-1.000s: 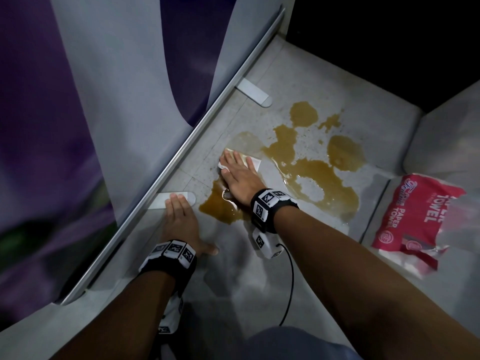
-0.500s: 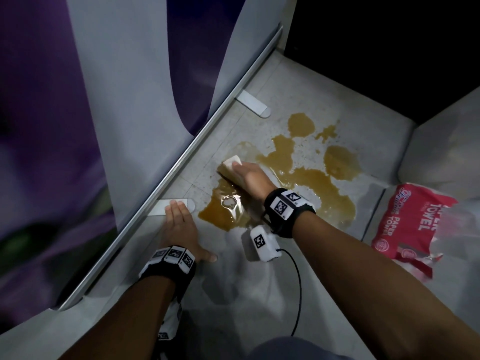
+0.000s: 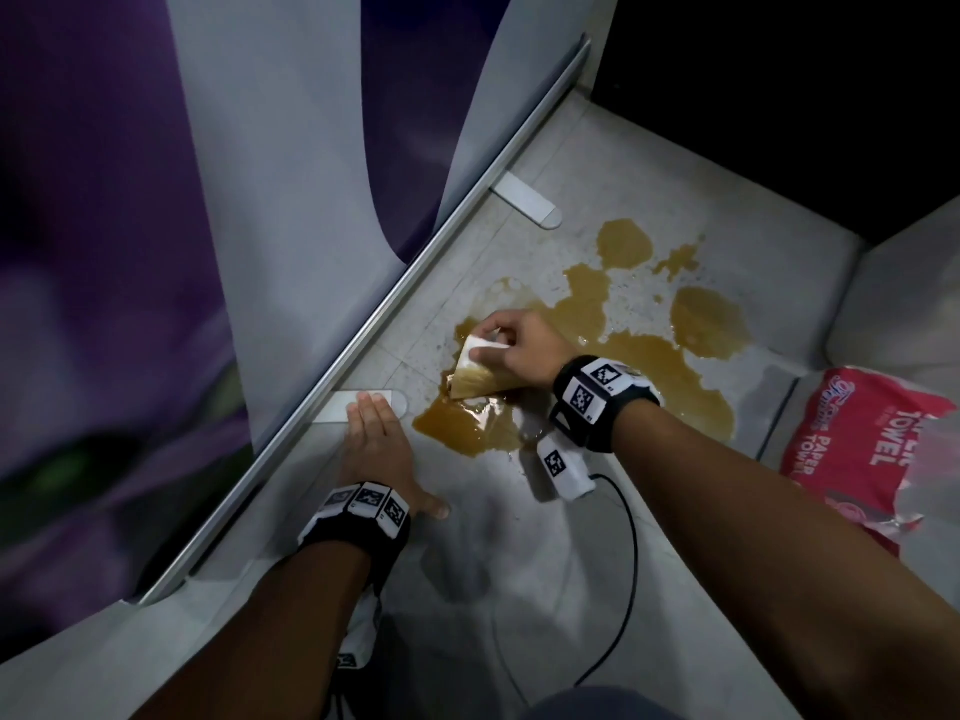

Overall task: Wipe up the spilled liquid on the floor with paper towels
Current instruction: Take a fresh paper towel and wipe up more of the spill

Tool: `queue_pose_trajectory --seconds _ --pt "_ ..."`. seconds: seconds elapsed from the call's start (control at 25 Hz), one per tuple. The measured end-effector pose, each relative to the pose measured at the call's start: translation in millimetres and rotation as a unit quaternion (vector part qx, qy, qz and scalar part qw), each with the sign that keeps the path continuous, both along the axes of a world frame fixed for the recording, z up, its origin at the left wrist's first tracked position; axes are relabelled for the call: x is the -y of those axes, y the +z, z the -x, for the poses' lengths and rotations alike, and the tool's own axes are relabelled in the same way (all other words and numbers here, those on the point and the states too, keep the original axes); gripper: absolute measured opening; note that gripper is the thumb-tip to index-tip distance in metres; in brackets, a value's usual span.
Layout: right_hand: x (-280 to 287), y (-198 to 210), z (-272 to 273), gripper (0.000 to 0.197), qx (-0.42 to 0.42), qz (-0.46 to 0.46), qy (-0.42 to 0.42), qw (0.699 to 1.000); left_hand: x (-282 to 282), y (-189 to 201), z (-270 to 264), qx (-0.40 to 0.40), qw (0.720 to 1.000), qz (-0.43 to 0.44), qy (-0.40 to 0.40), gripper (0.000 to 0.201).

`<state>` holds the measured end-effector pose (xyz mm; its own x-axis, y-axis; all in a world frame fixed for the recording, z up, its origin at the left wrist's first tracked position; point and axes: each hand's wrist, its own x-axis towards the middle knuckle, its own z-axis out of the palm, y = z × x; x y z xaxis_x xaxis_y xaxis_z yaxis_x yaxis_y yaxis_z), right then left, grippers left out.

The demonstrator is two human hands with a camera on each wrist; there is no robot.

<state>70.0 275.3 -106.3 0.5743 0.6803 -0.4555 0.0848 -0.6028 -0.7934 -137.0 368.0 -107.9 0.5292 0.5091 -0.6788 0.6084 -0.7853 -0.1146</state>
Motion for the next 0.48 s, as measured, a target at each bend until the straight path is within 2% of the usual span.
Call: queue_pose_trajectory --seconds 0.08,0.16,0.28,0.36,0.48 --pt "-4 -1 8 0.029 0.049 0.005 0.047 0.998 0 2 0 -0.003 1.0 0.001 0.005 0.16" --pt "-9 0 13 0.032 0.135 0.007 0.109 0.985 0 3 0 -0.001 1.0 0.004 0.01 0.16" --pt "-7 1 18 0.027 0.299 0.003 0.149 0.942 -2 -4 2 0.006 1.0 0.004 0.01 0.161" --pt "1 1 22 0.025 0.361 -0.013 0.143 0.922 -3 -11 3 0.009 1.0 -0.003 0.001 0.164" --pt "21 -7 31 0.035 0.429 0.01 0.23 0.874 -3 -18 4 0.01 1.0 -0.012 -0.012 0.164"
